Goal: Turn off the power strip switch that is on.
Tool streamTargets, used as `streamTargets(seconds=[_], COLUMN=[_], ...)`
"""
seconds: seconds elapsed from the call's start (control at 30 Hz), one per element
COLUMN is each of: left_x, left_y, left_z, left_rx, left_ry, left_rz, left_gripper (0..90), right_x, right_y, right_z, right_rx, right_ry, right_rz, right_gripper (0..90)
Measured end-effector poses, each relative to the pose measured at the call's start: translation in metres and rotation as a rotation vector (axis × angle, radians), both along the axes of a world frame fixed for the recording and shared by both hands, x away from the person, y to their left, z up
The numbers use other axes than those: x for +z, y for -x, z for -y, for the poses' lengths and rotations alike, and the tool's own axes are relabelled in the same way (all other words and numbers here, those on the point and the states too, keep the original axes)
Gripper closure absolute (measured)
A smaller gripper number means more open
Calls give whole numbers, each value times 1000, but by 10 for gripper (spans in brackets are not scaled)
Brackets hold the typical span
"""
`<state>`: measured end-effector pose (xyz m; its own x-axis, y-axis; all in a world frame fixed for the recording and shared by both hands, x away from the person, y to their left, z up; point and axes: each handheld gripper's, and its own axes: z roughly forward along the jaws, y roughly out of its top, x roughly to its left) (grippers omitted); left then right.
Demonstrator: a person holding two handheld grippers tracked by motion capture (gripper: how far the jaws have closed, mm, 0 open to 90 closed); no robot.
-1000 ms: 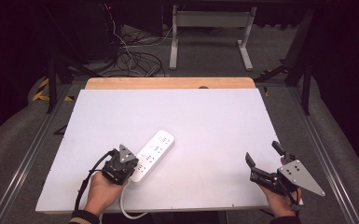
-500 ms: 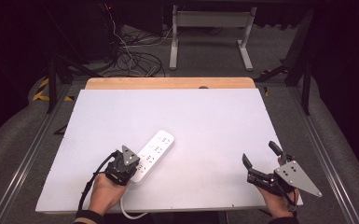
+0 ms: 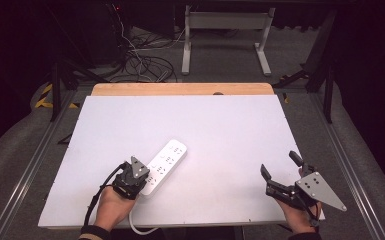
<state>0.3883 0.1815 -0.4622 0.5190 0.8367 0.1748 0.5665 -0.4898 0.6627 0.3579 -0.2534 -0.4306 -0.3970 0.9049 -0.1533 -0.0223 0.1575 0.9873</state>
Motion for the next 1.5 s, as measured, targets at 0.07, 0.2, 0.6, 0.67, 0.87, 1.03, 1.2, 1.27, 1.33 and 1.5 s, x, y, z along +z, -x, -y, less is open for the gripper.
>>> streamTargets(seconds=[0.07,0.2,0.6,0.67,0.87,1.03,1.2,1.27,1.33,1.5], left_x=[0,0,0,0,0,1,1,3,3,1], left_y=[0,0,0,0,1,0,0,0,1,2], left_z=[0,0,0,0,-1,-1,-3,-4,-5,-4], left_rx=[0,1,-7,-7,-4,1,9,14,11,15], left_ry=[0,-1,-1,-1,9,15,40,56,54,51], left_rz=[-1,1,2,3,4,-2,-6,-8,-3,10], left_gripper=[900,900,900,900,900,900,900,900,900,900], right_x=[0,1,0,0,0,-1,0,0,0,0], right_y=[0,-1,-1,-1,-1,-1,-1,-1,-2,-2], right_z=[0,0,1,1,1,1,2,2,2,0], right_rx=[-1,0,0,0,-2,-2,-4,-4,-3,0], right_ry=[-1,-5,-6,-8,-7,-5,-9,-15,-13,-13], right_rz=[-1,3,0,1,1,-1,0,-4,-1,-3], right_gripper=[94,94,94,94,94,94,94,94,94,94])
